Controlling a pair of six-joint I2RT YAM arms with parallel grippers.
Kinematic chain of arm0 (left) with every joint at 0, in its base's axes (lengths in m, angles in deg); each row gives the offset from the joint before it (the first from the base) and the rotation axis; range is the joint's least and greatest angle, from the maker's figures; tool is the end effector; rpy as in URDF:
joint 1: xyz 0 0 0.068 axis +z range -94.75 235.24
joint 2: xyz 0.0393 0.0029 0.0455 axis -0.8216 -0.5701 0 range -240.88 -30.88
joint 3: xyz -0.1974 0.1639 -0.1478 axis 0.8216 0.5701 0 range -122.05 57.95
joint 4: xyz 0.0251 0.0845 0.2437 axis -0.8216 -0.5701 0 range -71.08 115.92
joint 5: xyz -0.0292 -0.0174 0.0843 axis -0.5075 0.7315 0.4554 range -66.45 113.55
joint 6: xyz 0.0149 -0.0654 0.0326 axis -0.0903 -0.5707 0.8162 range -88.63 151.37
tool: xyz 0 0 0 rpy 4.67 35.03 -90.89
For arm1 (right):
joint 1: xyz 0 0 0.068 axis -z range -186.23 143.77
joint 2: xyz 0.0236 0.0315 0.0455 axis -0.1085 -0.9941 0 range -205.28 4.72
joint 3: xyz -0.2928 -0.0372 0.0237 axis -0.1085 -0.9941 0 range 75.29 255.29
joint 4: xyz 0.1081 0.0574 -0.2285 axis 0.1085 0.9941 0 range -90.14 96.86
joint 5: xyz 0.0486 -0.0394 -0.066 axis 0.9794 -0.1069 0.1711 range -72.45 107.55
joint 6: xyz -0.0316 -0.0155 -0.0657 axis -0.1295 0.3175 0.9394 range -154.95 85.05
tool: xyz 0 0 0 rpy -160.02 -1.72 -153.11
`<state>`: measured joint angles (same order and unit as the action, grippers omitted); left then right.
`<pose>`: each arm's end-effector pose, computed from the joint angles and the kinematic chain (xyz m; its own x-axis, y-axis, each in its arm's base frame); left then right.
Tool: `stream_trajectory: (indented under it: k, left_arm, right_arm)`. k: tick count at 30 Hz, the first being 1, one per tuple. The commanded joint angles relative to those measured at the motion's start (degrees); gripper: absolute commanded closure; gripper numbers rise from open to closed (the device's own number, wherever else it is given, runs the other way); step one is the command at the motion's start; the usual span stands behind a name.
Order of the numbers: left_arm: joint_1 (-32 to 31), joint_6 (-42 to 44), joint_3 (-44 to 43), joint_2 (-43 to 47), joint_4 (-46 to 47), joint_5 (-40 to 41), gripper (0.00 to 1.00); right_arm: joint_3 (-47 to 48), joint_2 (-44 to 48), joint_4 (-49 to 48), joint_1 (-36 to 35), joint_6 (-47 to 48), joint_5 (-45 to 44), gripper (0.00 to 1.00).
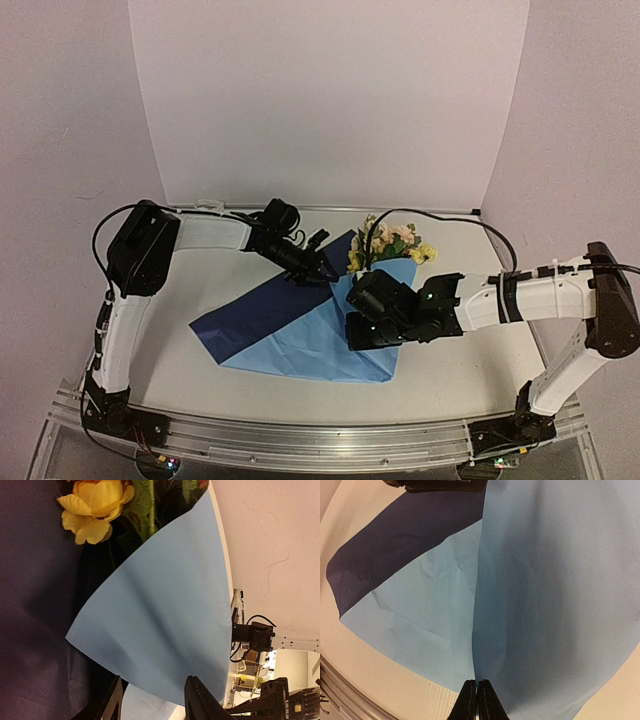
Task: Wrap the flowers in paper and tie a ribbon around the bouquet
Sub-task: Fold the one-fourth-folded wrapping paper at the center of the board.
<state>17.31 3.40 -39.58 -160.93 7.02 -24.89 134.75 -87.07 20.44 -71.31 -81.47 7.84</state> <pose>0.3767 -0.3529 0.1639 -0.9084 0.3136 -0.2764 0.3961 0.4341 -0.8091 0.1561 0.3111 0.2141 -0.8488 -0.1295 -0.5126 -0.3417 0.8741 0.3451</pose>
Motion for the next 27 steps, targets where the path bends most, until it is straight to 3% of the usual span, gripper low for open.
stream_trajectory:
  k: [1, 14, 23, 27]
  left_arm:
    - [0.2, 0.5, -2.3, 0.0, -0.9, 2.9, 0.55]
    - [0.7, -2.5, -2.4, -1.1, 1.6, 3.2, 0.54]
    - [0.7, -3.9, -6.1, -4.0, 3.9, 1.1, 0.73]
    - [0.7, -3.9, -7.6, -4.4, 4.2, 1.6, 0.9]
  right_arm:
    - [0.1, 1.5, -0.6, -0.4, 0.5, -0.9, 0.96]
    - [0.2, 1.3, -0.5, -0.4, 0.5, -0.8, 0.96]
    - [0.7, 0.7, 0.0, -0.5, 0.7, -0.4, 0.96]
    - [0.8, 0.9, 0.7, -0.5, 0.7, -0.9, 0.85]
